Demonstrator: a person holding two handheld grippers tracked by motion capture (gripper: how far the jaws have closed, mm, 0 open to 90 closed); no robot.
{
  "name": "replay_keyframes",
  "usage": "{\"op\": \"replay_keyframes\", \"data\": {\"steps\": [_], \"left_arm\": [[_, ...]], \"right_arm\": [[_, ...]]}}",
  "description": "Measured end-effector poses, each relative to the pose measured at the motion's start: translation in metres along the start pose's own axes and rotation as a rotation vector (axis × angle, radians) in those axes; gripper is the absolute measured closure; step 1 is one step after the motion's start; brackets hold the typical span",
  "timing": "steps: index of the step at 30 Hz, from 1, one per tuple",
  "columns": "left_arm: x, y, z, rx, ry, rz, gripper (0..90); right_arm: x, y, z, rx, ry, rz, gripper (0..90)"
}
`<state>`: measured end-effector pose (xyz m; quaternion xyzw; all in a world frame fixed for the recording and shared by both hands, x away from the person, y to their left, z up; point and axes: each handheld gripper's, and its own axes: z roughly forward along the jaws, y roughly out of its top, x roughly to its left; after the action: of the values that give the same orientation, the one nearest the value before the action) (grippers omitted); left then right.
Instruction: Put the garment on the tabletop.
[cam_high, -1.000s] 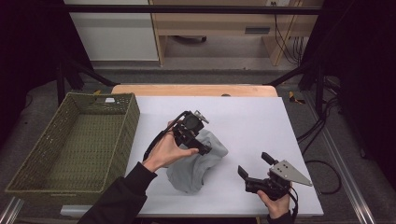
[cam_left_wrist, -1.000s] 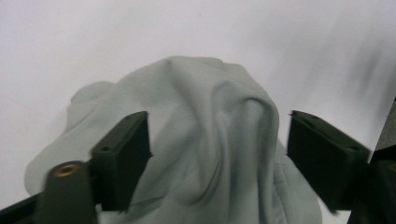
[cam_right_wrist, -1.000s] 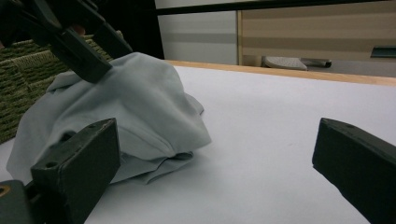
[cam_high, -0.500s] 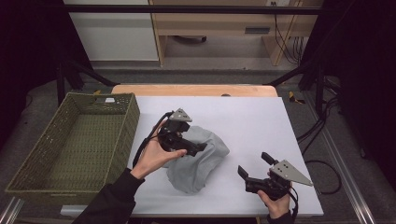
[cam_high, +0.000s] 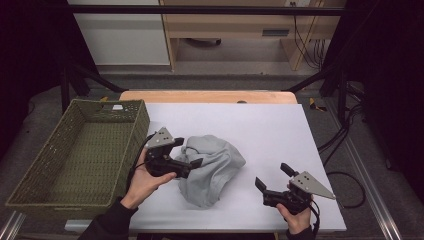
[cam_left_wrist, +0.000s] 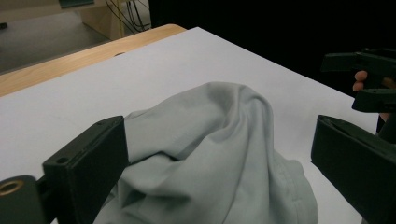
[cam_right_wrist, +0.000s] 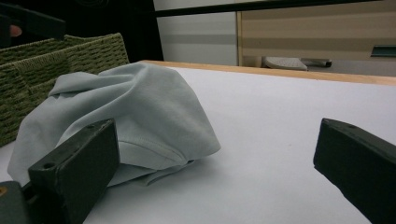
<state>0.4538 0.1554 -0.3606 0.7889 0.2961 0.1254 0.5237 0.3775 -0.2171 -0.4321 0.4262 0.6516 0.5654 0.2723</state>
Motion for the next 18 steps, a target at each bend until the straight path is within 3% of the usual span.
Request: {"op": "replay_keyframes", "data": {"steps": [2, 8, 15, 18], "left_arm": [[0.000, -0.010, -0.011, -0.026, 0.021, 0.000, 2.6], [0.002, -0.028, -0.032, -0.042, 0.047, -0.011, 2.3], [0.003, -0.048, -0.047, -0.061, 0.076, -0.028, 2.0], [0.007, -0.057, -0.056, -0.094, 0.099, -0.062, 2.0]], "right_arm": [[0.000, 0.000, 0.000, -0.004, -0.003, -0.001, 0.7], [0.000, 0.001, -0.002, -0.011, -0.004, 0.000, 0.6], [-0.001, 0.001, -0.002, -0.009, 0.000, -0.006, 0.4], [-0.001, 0.001, -0.003, -0.008, -0.003, -0.004, 0.4]]}}
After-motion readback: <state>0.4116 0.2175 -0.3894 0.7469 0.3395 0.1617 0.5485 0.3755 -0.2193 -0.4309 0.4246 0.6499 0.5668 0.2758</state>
